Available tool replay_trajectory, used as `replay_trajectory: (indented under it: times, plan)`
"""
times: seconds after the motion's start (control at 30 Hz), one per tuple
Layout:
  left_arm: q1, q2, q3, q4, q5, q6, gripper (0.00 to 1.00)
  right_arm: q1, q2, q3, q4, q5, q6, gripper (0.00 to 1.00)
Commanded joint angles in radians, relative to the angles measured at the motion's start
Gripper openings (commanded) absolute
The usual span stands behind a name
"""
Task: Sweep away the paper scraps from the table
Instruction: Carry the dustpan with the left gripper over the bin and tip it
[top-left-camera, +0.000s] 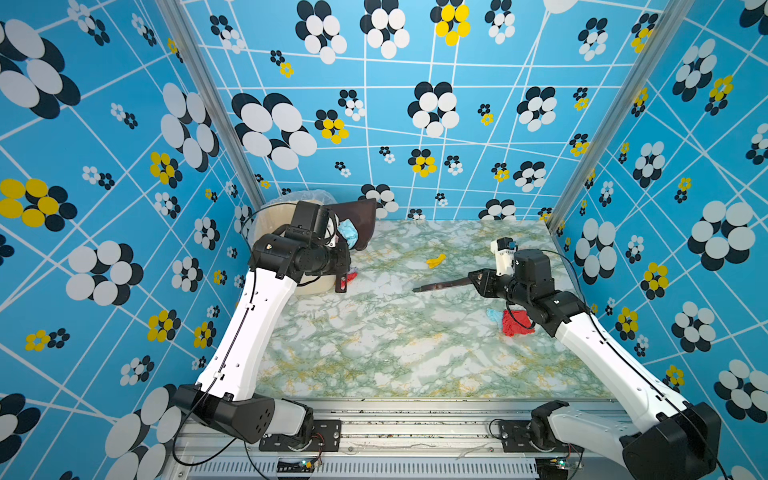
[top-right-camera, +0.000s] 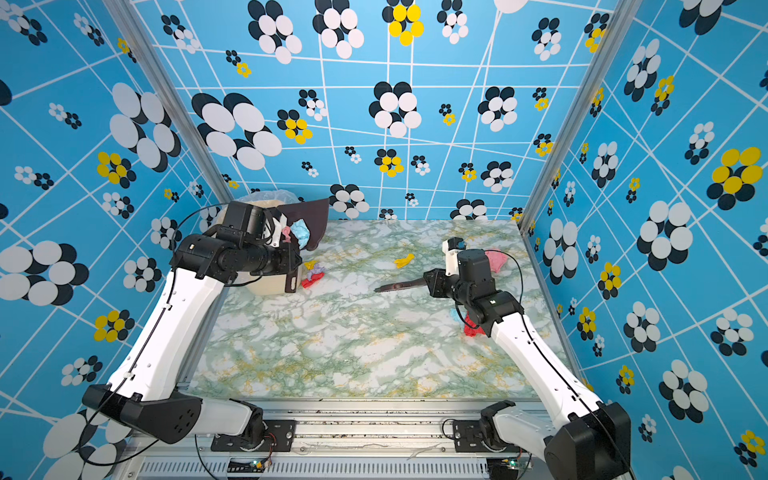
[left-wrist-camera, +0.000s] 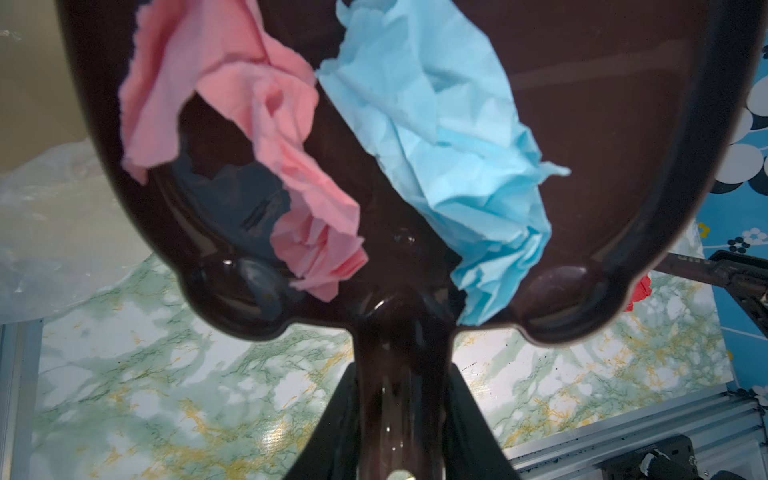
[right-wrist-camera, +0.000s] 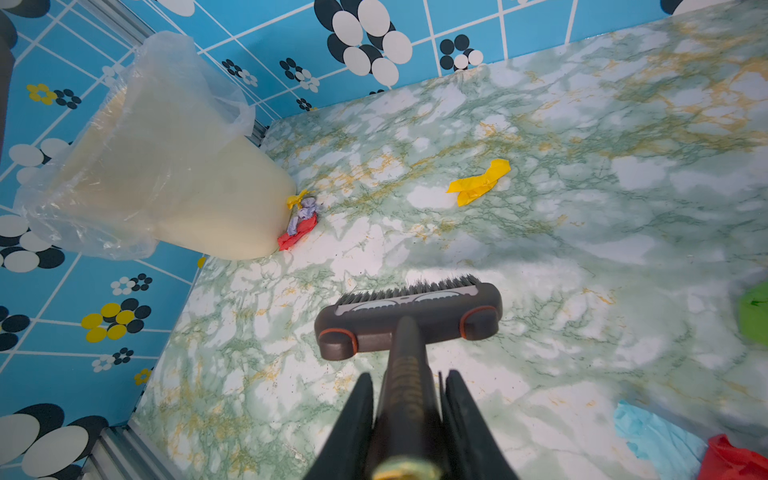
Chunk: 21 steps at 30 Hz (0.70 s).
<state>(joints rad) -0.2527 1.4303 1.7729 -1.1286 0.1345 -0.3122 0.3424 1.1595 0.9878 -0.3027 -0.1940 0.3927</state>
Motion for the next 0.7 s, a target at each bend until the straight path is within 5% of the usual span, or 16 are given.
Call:
replay_trajectory:
  times: [0.0,0.37,0.67]
  plan:
    - [0.075,0.05,0.071,0.021,0.117,0.044,0.0,-0.005,-0.008,-0.008,0.046,-0.024,0.03,0.0]
    - [0.281,0.184,0.16,0.061,0.404,0.064,0.0,-0.005,0.018,-0.014,0.068,-0.02,0.054,0.0]
    - [0.44,0.171,0.033,0.325,0.707,-0.094,0.0,-0.005,0.026,0.011,0.042,-0.018,0.052,0.0]
